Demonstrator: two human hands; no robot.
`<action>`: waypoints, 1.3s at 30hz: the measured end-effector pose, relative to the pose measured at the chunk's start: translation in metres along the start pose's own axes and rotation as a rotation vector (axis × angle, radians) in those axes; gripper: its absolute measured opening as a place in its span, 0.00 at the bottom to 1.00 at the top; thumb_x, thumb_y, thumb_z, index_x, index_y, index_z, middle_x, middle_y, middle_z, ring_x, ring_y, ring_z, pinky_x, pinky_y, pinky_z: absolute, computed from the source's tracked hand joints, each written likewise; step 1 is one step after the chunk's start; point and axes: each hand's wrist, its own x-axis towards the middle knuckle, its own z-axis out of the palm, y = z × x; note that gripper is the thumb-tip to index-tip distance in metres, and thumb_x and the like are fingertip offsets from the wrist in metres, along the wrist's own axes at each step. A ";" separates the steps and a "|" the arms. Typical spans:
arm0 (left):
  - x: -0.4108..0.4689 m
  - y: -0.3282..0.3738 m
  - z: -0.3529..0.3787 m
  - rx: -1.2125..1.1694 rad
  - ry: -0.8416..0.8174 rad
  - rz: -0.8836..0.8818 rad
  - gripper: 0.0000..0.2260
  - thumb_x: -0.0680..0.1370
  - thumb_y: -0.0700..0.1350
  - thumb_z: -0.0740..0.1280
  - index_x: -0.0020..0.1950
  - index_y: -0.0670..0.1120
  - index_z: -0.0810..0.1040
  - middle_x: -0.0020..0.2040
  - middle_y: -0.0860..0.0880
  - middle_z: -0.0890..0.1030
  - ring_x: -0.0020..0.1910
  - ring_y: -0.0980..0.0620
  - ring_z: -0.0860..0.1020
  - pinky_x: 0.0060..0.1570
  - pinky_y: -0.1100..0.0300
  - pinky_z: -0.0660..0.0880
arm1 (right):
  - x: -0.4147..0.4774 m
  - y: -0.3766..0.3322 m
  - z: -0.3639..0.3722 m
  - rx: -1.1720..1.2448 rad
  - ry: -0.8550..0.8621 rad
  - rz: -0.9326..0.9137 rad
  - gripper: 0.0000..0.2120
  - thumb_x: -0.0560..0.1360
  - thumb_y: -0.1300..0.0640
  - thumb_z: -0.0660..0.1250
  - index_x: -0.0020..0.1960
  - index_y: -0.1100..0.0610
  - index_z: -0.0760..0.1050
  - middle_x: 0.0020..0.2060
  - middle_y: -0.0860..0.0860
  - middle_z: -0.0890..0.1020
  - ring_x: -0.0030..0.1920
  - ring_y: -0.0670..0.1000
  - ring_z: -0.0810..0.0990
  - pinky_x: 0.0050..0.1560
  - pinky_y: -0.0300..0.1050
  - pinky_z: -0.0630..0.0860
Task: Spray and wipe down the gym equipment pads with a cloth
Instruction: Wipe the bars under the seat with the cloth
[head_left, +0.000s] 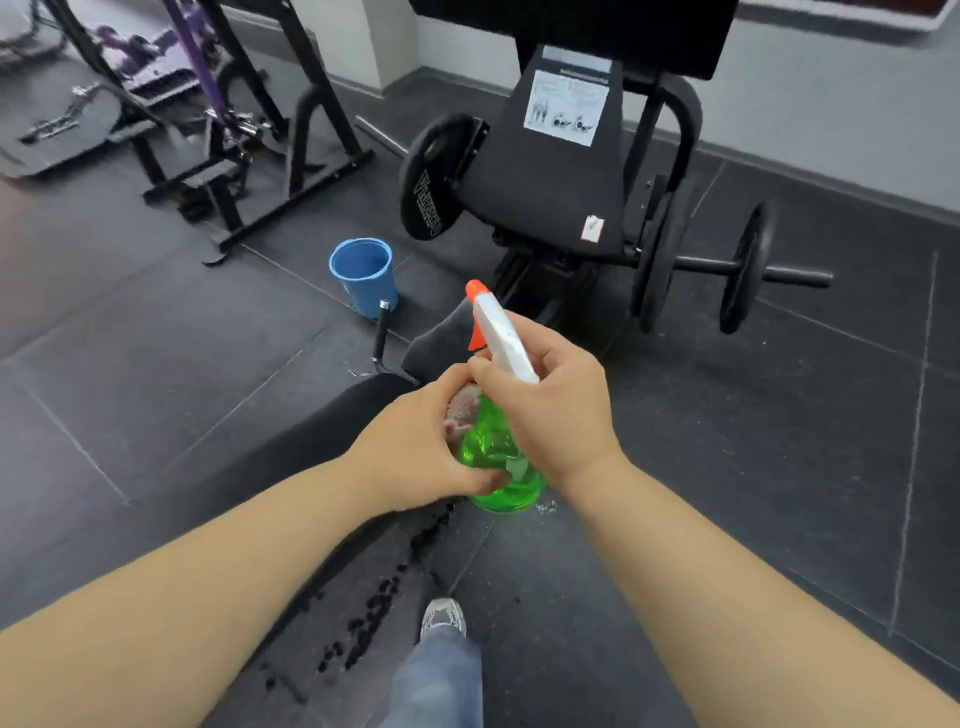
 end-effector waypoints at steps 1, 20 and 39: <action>-0.017 0.007 0.003 0.014 0.000 0.001 0.36 0.61 0.55 0.80 0.59 0.74 0.62 0.48 0.70 0.79 0.47 0.68 0.78 0.47 0.67 0.75 | -0.014 -0.003 0.001 -0.069 -0.028 -0.049 0.17 0.73 0.62 0.71 0.59 0.47 0.81 0.41 0.42 0.84 0.44 0.40 0.81 0.45 0.30 0.76; -0.225 -0.094 -0.162 0.361 -0.035 -0.025 0.20 0.69 0.52 0.74 0.59 0.62 0.73 0.49 0.59 0.81 0.48 0.57 0.78 0.53 0.56 0.75 | -0.152 -0.038 0.204 -0.300 -0.027 -0.031 0.08 0.72 0.53 0.66 0.47 0.56 0.79 0.41 0.51 0.82 0.43 0.52 0.79 0.43 0.43 0.74; -0.355 -0.215 -0.248 0.347 -0.091 0.044 0.17 0.71 0.54 0.72 0.57 0.62 0.73 0.48 0.59 0.81 0.47 0.57 0.79 0.52 0.55 0.76 | -0.269 -0.050 0.350 -0.403 0.072 -0.030 0.02 0.75 0.58 0.65 0.48 0.55 0.76 0.37 0.47 0.78 0.37 0.49 0.75 0.35 0.40 0.69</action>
